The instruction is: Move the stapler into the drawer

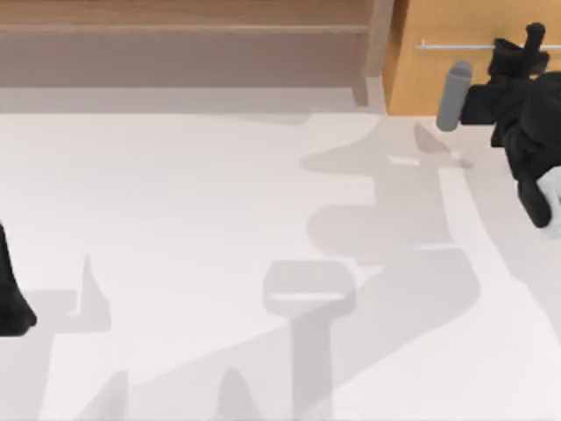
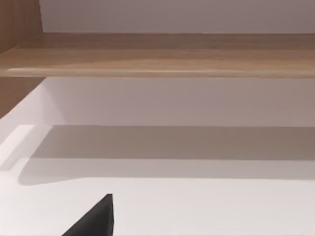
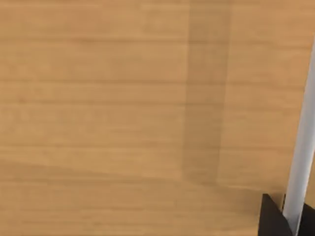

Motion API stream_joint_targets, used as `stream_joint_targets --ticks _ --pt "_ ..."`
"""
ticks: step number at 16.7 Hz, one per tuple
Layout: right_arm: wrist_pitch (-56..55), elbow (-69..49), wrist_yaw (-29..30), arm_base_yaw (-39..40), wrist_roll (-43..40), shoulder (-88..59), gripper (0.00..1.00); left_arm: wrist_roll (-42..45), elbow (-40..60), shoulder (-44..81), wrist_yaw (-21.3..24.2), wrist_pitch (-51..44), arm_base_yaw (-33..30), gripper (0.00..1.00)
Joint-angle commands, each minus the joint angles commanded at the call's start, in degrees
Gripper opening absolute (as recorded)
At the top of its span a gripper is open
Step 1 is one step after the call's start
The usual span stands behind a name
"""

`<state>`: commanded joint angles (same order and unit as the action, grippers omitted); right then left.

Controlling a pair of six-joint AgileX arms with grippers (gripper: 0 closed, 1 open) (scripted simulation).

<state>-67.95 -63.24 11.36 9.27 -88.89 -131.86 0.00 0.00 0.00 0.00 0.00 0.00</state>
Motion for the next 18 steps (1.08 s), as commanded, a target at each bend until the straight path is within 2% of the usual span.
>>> stream_joint_targets --ticks 12,18 --pt "0.00 0.00 0.00 0.00 0.00 0.00 0.98 0.00 0.00 0.00 0.00 0.00 0.00 1.00" --pt "0.00 0.00 0.00 0.00 0.00 0.00 1.00 0.00 0.00 0.00 0.00 0.00 0.00 1.00"
